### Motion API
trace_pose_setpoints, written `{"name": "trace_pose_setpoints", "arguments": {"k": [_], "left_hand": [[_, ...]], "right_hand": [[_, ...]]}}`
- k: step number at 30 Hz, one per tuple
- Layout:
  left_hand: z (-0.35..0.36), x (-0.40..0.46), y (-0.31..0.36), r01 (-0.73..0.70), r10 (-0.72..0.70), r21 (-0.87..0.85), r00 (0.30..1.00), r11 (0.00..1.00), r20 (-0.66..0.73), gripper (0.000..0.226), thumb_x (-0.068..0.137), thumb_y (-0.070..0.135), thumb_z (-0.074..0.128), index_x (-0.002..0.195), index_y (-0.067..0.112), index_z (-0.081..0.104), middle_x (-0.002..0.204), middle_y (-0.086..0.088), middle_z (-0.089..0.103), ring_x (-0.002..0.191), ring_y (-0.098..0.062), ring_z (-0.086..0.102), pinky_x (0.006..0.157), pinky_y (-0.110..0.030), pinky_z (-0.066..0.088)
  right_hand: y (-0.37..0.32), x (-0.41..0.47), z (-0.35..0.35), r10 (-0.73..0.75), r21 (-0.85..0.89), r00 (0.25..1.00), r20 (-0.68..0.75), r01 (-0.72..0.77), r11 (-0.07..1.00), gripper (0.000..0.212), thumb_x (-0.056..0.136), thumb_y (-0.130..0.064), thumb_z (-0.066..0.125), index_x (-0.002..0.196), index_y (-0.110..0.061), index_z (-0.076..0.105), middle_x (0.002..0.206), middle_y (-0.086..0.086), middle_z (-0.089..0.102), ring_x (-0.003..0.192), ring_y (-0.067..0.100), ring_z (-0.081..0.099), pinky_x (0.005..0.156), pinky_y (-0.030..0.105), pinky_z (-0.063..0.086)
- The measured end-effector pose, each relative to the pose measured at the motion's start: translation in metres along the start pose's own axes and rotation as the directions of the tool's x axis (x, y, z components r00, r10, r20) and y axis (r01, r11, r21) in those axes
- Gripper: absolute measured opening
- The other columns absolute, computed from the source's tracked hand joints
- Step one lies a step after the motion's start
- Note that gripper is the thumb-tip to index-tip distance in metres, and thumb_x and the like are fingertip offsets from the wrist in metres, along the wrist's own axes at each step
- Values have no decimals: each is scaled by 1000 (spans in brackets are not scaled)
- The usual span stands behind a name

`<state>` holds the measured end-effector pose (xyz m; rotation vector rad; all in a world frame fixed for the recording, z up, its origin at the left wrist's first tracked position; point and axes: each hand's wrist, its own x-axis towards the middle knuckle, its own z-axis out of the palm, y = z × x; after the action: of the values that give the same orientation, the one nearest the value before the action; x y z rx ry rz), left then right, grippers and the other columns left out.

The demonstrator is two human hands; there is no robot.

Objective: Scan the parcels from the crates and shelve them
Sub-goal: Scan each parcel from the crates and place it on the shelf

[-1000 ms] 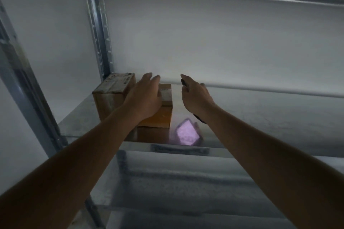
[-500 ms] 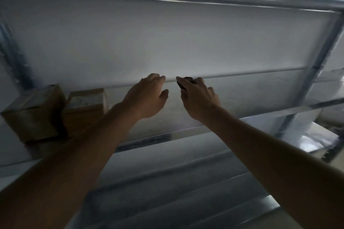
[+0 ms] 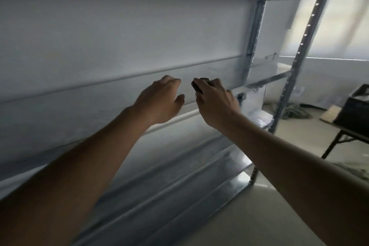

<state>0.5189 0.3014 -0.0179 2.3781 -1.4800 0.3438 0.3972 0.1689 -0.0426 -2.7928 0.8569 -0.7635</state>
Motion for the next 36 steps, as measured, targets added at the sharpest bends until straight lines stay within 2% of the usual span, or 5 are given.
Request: {"name": "trace_pose_setpoints", "arguments": {"k": [9,12,17,21,36], "left_hand": [[84,121,174,-206,210,-69,976,976,56,49,107,38,52,147,9,53,149,-13,55,127,-35,60,103,-50,53],[114,167,237,-314,320,-102,947,944,42,49,106,37,53,149,13,52,147,-12,56,128,-35,60,103,-48,52],[171,250,339,-460,471,-166,881,872,35,56,105,45,52,150,13,51,151,-12,55,133,-34,57,107,-49,50],[215,317,424,-525,553,-256,832,812,50,78,96,66,33,151,14,49,150,-13,56,134,-34,58,107,-54,51],[350,500,700,-674,727,-322,683,665,71,56,106,41,49,154,13,45,146,-14,54,131,-34,55,106,-49,48]], "right_hand": [[206,-2,-53,153,-67,983,-100,-160,985,43,112,-37,46,155,-39,42,148,15,49,117,47,61,82,41,46],[279,-1,-70,230,-116,961,-154,-249,962,43,110,-39,48,153,-40,42,143,15,51,109,48,64,85,48,57],[400,5,-99,395,-188,899,-191,-429,884,43,111,-43,46,153,-39,43,149,17,49,114,50,61,90,53,55],[496,19,-112,485,-239,843,-233,-533,812,44,110,-42,48,153,-42,42,146,15,49,113,50,60,92,57,54],[802,32,-173,677,-204,666,-313,-743,637,46,110,-42,45,156,-38,42,146,15,48,115,46,60,93,54,53]]}}
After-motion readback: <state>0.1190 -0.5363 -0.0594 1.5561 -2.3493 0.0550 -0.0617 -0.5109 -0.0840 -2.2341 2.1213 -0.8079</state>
